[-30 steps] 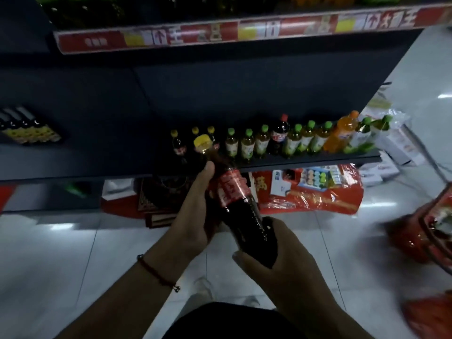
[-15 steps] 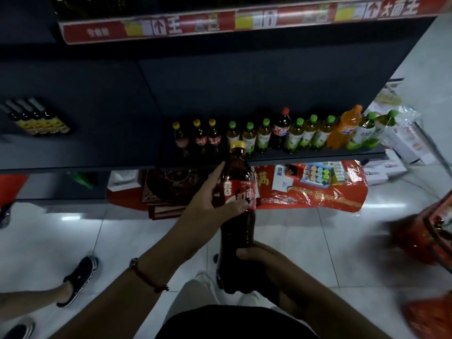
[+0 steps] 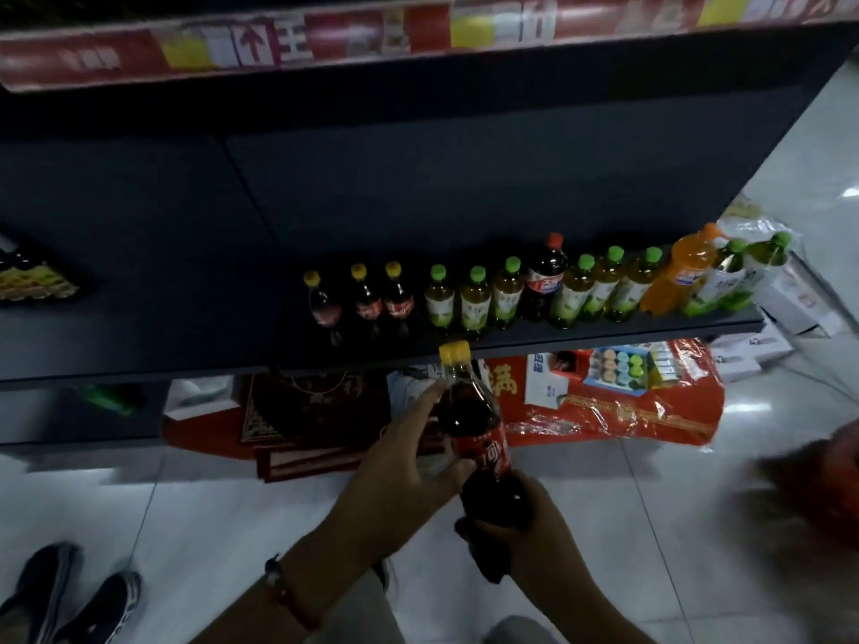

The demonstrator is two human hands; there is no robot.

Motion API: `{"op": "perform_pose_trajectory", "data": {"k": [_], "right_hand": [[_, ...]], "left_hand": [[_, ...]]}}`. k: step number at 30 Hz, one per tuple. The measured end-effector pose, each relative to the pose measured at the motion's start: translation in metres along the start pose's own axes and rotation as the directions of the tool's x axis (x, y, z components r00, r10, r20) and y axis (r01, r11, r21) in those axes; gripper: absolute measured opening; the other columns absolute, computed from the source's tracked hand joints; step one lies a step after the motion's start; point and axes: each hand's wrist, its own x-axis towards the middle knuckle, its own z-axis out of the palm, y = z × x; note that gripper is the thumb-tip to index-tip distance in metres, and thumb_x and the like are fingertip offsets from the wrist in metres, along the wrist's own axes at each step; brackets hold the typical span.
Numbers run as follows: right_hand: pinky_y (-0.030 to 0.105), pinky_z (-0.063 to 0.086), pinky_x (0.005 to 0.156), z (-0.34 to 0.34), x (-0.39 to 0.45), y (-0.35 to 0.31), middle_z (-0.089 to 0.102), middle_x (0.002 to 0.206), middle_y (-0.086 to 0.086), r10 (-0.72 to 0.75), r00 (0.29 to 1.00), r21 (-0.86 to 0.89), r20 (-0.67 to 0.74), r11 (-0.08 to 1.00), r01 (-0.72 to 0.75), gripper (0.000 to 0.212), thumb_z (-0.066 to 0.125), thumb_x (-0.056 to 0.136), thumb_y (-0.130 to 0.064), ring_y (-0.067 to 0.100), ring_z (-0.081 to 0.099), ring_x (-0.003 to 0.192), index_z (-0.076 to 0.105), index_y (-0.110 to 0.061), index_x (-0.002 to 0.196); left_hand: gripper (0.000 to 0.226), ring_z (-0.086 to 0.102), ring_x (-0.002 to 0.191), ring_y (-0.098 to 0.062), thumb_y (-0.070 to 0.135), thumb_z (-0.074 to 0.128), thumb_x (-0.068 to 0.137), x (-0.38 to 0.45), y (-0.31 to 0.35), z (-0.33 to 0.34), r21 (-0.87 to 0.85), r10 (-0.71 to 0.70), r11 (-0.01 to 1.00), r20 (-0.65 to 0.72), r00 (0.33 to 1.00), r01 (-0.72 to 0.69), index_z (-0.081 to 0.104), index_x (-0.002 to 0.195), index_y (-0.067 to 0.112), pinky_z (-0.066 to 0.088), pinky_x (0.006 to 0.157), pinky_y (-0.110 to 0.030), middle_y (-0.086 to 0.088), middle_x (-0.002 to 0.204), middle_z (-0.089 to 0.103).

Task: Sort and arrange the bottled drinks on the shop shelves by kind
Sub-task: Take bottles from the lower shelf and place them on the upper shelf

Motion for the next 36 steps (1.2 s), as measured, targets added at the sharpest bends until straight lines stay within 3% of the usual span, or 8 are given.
{"op": "perform_pose_trajectory", "data": {"k": [3,6,10,14,19,24,28,36], "right_hand": [[0.045,0.039,0.061,-0.002,0.073,0.009,0.067,0.072,0.024,-0.06,0.998,0.055,-0.035,0.997,0.062,0.057,0.085,0.051,-0.022,0.036,0.047,0.061,0.061,-0.007,0.101],[0.058,0.043,0.067,-0.01,0.153,0.031,0.064,0.072,0.017,-0.128,0.988,0.051,-0.088,0.99,0.133,0.024,0.068,0.078,0.009,0.047,0.052,0.069,0.062,-0.003,0.098],[0.047,0.054,0.078,-0.027,0.253,0.062,0.072,0.095,0.009,-0.185,0.972,0.005,-0.143,0.982,0.187,0.054,0.078,0.069,-0.001,0.034,0.068,0.087,0.061,-0.019,0.117],[0.033,0.053,0.061,-0.041,0.325,0.083,0.075,0.08,0.002,-0.353,0.916,-0.017,-0.189,0.934,0.357,0.041,0.07,0.073,0.013,0.02,0.071,0.07,0.067,-0.019,0.099],[0.032,0.058,0.066,-0.054,0.366,0.107,0.076,0.085,0.003,-0.468,0.866,-0.034,-0.173,0.882,0.47,0.04,0.075,0.072,0.009,0.019,0.072,0.076,0.068,-0.017,0.102],[0.039,0.058,0.067,-0.069,0.378,0.132,0.074,0.088,0.008,-0.485,0.852,-0.049,-0.196,0.873,0.486,0.044,0.083,0.067,0.0,0.031,0.071,0.08,0.066,-0.016,0.105],[0.032,0.054,0.06,-0.076,0.369,0.139,0.074,0.086,0.006,-0.466,0.866,-0.053,-0.182,0.884,0.464,0.042,0.083,0.068,-0.004,0.026,0.072,0.075,0.067,-0.018,0.104],[0.028,0.057,0.059,-0.08,0.37,0.123,0.075,0.084,0.004,-0.574,0.811,-0.199,-0.116,0.813,0.547,0.034,0.082,0.07,-0.007,0.021,0.072,0.072,0.068,-0.019,0.098]], "left_hand": [[0.072,0.022,0.119,0.032,0.047,0.057,0.094,0.059,-0.048,-0.011,0.335,0.109,0.937,0.006,0.994,-0.105,0.013,0.151,0.044,0.022,0.094,0.004,0.03,0.14,0.024],[0.07,0.019,0.143,-0.012,0.059,0.045,0.095,0.135,-0.102,-0.018,0.665,0.267,0.709,0.057,0.962,-0.236,0.013,0.154,0.038,0.022,0.113,-0.028,0.011,0.16,0.012],[0.079,0.016,0.144,-0.029,0.064,0.046,0.087,0.241,-0.16,-0.018,0.856,0.501,0.38,0.13,0.856,-0.352,0.019,0.154,0.031,0.01,0.119,-0.047,-0.008,0.16,0.018],[0.108,0.013,0.148,-0.039,0.064,0.064,0.078,0.332,-0.186,-0.016,0.961,0.548,0.198,0.056,0.835,-0.194,0.007,0.157,0.017,0.005,0.119,-0.058,-0.017,0.16,0.02],[0.119,0.004,0.146,-0.051,0.07,0.061,0.077,0.387,-0.193,0.007,0.996,0.486,-0.036,-0.057,0.872,0.085,0.001,0.154,0.002,-0.005,0.116,-0.063,-0.031,0.155,0.023],[0.11,0.028,0.141,-0.04,0.053,0.079,0.071,0.39,-0.203,0.022,0.98,0.616,0.2,-0.138,0.776,0.015,0.023,0.149,0.0,0.013,0.119,-0.049,-0.021,0.143,0.04],[0.088,0.058,0.103,-0.027,0.033,0.081,0.076,0.364,-0.227,0.039,0.805,0.652,0.539,-0.211,0.728,-0.248,0.03,0.144,0.014,0.053,0.078,-0.035,-0.013,0.136,0.039],[0.076,0.057,0.102,0.001,0.02,0.08,0.078,0.284,-0.277,0.06,0.243,0.445,0.89,-0.643,0.623,-0.385,0.035,0.138,0.033,0.047,0.082,-0.014,0.014,0.125,0.052]]}}
